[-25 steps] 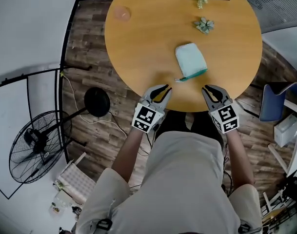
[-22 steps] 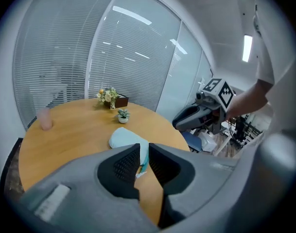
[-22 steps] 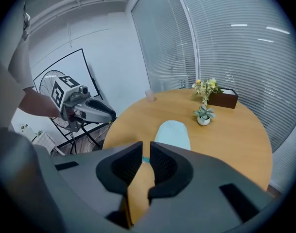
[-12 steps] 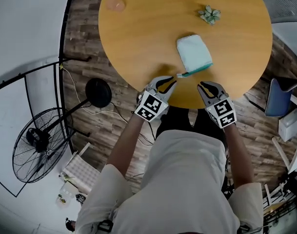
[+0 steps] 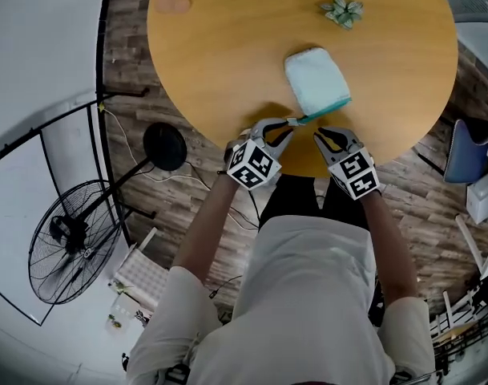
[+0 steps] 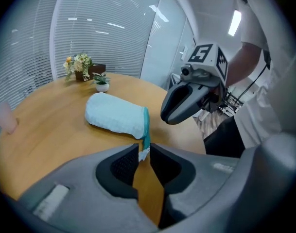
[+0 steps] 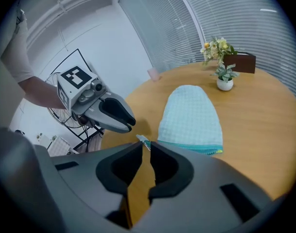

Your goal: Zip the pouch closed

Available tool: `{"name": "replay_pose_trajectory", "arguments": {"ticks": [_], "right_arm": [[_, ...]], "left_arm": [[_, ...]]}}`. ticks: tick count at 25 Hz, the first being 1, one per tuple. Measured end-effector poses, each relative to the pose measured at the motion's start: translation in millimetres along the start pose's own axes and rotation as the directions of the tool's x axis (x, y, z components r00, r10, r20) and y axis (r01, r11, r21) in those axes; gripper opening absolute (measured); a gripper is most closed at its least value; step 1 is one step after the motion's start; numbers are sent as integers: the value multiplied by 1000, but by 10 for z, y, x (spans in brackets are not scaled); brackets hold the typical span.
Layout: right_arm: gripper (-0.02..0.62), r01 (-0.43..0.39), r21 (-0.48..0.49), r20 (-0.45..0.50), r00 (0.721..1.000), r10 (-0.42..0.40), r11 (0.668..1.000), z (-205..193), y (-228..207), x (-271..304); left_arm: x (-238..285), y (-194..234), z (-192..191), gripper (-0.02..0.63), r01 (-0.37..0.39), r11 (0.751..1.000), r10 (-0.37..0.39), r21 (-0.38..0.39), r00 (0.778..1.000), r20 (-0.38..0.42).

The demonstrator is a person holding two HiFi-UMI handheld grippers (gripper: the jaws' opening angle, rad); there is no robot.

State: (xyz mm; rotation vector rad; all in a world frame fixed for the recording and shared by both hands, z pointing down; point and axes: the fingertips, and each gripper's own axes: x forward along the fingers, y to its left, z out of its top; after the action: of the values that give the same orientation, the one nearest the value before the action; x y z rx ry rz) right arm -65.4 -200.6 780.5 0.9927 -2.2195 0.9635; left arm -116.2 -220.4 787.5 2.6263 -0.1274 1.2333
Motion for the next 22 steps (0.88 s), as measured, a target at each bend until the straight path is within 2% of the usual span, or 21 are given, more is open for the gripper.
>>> {"name": "replay_pose_trajectory", "arguments": {"ticks": [4,12,22], "right_arm": [[41,-11,11,-14,1000,11,1000,-87,-26,121],[41,-31,20,-38,999,32,999,-201,-33,309],[48,-34,11,-72,997,35,999,-322,-86,445]], "left_arm": [[152,-12,-128,77,31,998,-28,54,998,-56],[350,-12,-275,77,55,984,-31,169,989,-146],[426,23,-278,37,76,985,-54,156,988,-143]]}}
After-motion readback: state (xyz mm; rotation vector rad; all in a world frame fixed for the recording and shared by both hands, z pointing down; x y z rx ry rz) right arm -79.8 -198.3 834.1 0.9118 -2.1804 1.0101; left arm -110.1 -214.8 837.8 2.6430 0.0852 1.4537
